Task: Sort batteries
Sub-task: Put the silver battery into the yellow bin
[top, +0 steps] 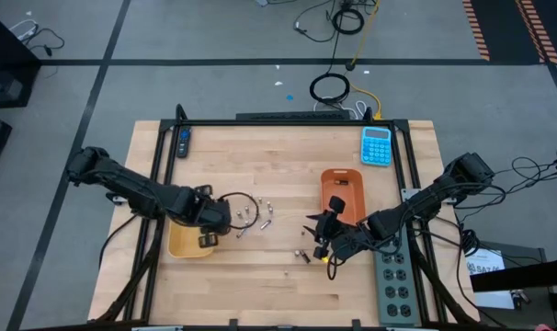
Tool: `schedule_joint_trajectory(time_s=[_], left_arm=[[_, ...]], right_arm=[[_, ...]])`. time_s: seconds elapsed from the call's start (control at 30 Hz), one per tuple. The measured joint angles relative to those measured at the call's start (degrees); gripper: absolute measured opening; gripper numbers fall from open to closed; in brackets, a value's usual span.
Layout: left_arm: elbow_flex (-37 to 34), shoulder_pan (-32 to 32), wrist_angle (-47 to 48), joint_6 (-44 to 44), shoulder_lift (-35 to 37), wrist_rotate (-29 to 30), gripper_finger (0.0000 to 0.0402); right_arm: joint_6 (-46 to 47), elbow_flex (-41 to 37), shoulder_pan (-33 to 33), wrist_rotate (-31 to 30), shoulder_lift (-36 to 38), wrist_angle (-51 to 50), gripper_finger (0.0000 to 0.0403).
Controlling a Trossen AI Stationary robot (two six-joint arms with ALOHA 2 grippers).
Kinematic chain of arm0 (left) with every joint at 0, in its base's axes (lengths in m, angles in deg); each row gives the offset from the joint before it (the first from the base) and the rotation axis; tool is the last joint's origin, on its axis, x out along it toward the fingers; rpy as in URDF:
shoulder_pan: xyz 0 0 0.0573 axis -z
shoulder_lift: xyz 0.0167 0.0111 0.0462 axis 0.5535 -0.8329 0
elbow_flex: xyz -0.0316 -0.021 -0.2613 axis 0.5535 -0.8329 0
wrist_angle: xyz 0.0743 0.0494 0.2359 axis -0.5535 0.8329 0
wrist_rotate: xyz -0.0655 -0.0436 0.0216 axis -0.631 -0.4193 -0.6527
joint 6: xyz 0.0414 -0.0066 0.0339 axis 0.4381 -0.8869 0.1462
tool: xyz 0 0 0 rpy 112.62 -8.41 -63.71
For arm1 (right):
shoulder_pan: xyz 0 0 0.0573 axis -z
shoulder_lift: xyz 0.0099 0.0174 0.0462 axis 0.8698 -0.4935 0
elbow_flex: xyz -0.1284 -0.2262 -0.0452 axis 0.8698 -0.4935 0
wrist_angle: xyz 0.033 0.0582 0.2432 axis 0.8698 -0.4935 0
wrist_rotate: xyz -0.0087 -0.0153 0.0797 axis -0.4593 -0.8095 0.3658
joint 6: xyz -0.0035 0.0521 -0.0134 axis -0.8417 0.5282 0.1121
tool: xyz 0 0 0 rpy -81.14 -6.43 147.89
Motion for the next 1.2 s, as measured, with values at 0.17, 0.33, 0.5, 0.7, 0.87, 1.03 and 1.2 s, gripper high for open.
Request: schedule_joint_trajectory(time_s=[0.17, 0.33, 0.5, 0.7, 0.87, 1.03, 1.2], left_arm=[[-2.35, -2.78, -7.93, 5.95, -1.86, 1.19, 0.0148], [-2.86, -5.01, -10.73, 9.88, -4.51, 0.44, 0.0184], [-2.86, -6.81, -14.68, 11.98, -7.25, -1.89, 0.0223], [-2.86, -9.09, -15.82, 12.77, -11.70, -2.41, 0.0228], [-2.86, -9.79, -17.95, 14.07, -13.76, -3.11, 0.0228], [-2.84, -10.59, -20.55, 14.56, -15.23, -4.48, 0.0228], [-2.84, -11.07, -20.57, 14.56, -16.92, -4.62, 0.0228]], right_arm=[[-0.10, 0.02, 0.00, 0.00, 0.00, 0.27, 0.0132], [-0.66, 0.02, 0.02, 0.00, 0.00, 0.22, 0.0132], [-1.05, 0.02, 0.00, 0.02, 0.00, 0.20, 0.0132], [-1.07, 0.02, -0.05, 0.13, 0.00, 0.09, 0.0132], [-1.07, 0.02, -0.43, 0.16, 0.00, 0.06, 0.0132], [-1.00, 0.02, -0.64, 0.15, 0.00, -0.13, 0.0132], [-0.85, 0.02, -0.74, 0.09, 0.00, -0.20, 0.0132]])
